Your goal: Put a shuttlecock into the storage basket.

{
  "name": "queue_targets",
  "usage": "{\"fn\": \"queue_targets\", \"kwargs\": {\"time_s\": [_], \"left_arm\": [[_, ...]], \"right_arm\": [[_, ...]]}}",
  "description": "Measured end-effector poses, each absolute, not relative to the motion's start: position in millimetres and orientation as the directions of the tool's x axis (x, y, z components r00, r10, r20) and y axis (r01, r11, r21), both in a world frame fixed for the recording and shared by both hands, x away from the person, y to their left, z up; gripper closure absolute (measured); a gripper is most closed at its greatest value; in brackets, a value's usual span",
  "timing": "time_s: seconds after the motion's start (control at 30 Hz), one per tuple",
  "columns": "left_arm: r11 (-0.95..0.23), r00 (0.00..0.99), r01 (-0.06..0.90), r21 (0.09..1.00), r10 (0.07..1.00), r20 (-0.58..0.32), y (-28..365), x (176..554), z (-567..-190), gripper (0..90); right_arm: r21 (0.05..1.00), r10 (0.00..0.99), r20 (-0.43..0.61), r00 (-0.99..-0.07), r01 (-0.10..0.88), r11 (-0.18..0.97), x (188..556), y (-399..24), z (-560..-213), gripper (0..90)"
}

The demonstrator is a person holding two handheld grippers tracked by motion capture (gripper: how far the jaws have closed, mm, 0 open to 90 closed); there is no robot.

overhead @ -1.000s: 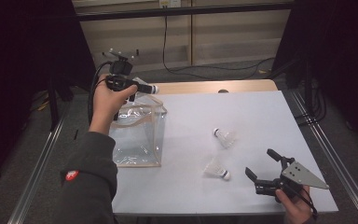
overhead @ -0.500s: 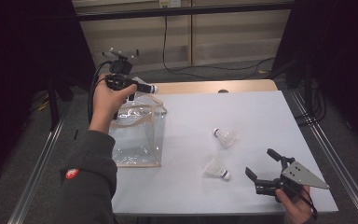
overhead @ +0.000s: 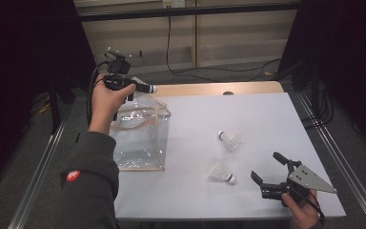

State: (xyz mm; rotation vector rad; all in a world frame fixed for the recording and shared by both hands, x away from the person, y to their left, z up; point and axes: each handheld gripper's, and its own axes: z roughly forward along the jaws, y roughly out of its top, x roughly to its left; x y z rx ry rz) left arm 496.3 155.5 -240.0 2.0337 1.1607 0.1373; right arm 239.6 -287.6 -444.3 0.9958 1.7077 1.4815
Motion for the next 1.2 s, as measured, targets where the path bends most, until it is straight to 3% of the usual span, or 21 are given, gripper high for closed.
{"fn": "queue_targets", "kwargs": {"time_s": [1.2], "left_arm": [[-0.278, 0.558, 0.694, 0.664, 0.79, -0.253, 162.9, 504.1, -244.0, 86.3]], "right_arm": [[0.991, 0.872, 0.008, -0.49, 0.122, 0.06, 240.3, -289.0, -444.6, 1.4]]}}
